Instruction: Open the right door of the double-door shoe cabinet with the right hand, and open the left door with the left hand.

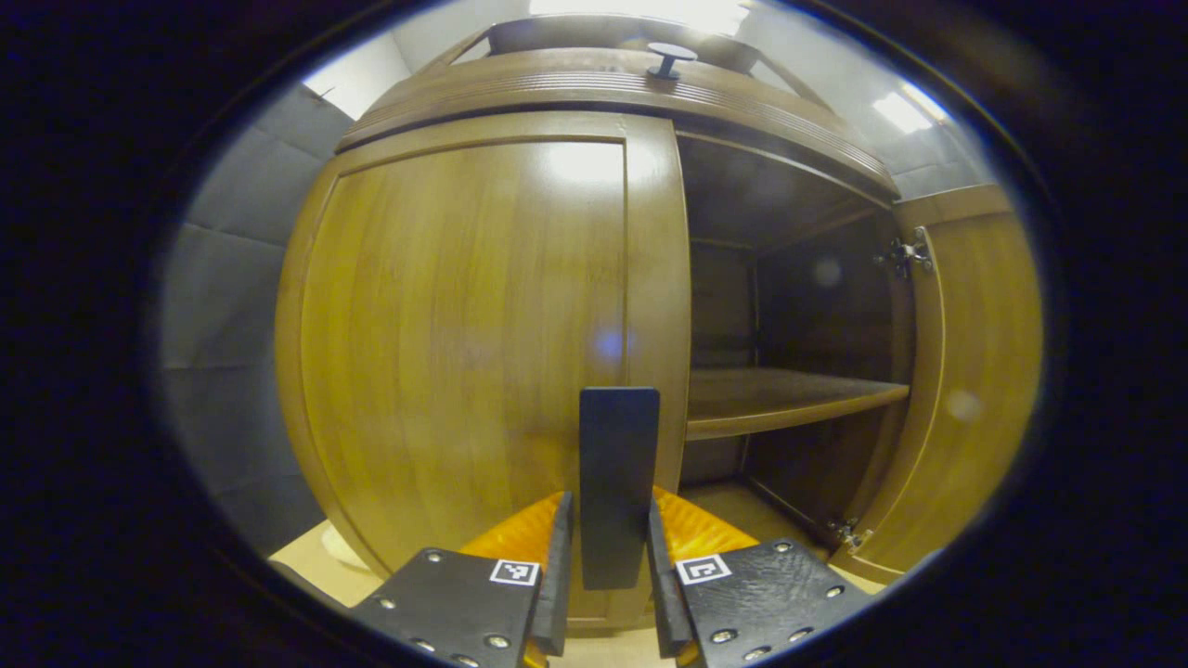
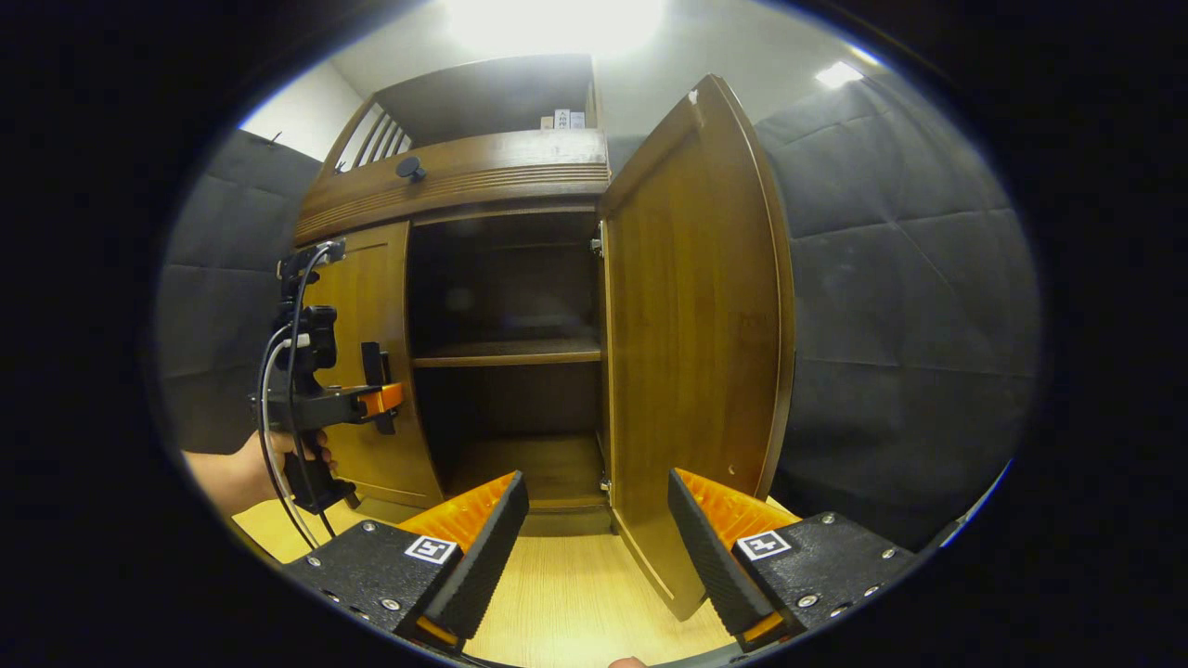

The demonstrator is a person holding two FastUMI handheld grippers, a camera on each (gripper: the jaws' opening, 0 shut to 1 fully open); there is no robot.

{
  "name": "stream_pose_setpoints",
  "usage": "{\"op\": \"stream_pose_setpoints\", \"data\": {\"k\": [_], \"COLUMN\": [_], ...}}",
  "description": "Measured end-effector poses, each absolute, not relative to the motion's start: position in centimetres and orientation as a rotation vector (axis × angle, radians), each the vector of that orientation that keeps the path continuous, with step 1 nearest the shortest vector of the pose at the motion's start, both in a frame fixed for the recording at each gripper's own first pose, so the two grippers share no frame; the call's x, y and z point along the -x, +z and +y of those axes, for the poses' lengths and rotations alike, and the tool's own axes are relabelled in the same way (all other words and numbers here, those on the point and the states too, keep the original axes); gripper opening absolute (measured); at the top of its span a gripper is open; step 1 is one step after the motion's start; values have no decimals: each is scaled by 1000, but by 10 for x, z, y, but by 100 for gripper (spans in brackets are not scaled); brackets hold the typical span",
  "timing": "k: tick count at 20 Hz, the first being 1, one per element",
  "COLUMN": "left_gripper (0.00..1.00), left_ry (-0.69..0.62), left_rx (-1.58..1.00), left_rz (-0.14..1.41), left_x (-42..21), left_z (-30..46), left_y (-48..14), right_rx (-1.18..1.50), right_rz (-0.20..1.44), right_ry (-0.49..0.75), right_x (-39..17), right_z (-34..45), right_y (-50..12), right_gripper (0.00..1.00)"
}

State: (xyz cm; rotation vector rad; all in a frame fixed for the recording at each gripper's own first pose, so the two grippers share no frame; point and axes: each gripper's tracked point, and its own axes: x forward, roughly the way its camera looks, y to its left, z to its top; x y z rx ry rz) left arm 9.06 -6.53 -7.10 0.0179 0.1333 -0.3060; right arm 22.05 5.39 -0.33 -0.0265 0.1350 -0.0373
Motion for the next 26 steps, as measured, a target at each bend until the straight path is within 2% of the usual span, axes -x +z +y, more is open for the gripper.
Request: {"op": "stream_pose_setpoints", "data": {"k": [2,3,5,6,8,9,20,21,23,25,26], "left_gripper": [24,31,14,24,24,14,14,19,19,14,24], "left_ry": [-298,-287,-279,-283,-293,-297,-310,-309,-305,-299,-294], "left_rx": [-28,-39,-23,-16,-12,-12,2,3,2,7,9], "left_rz": [136,135,140,141,139,138,141,140,138,136,136], "left_x": [-84,-87,-83,-79,-70,-63,-3,3,16,25,30], "left_z": [-65,-65,-63,-61,-59,-55,-15,-11,-2,8,15], "left_y": [-73,-71,-67,-67,-64,-63,-53,-51,-51,-48,-46], "right_rx": [27,28,30,31,28,25,6,8,6,8,11], "right_rz": [134,131,124,120,116,117,110,111,112,104,102], "right_ry": [-31,-30,-28,-29,-29,-28,19,21,31,43,50], "right_x": [-218,-217,-213,-211,-206,-204,-180,-177,-172,-168,-165], "right_z": [56,57,59,58,59,59,86,89,94,100,103], "right_y": [-3,-3,-1,-1,0,0,1,1,1,5,5], "right_gripper": [94,94,94,94,94,94,94,94,94,94,94]}}
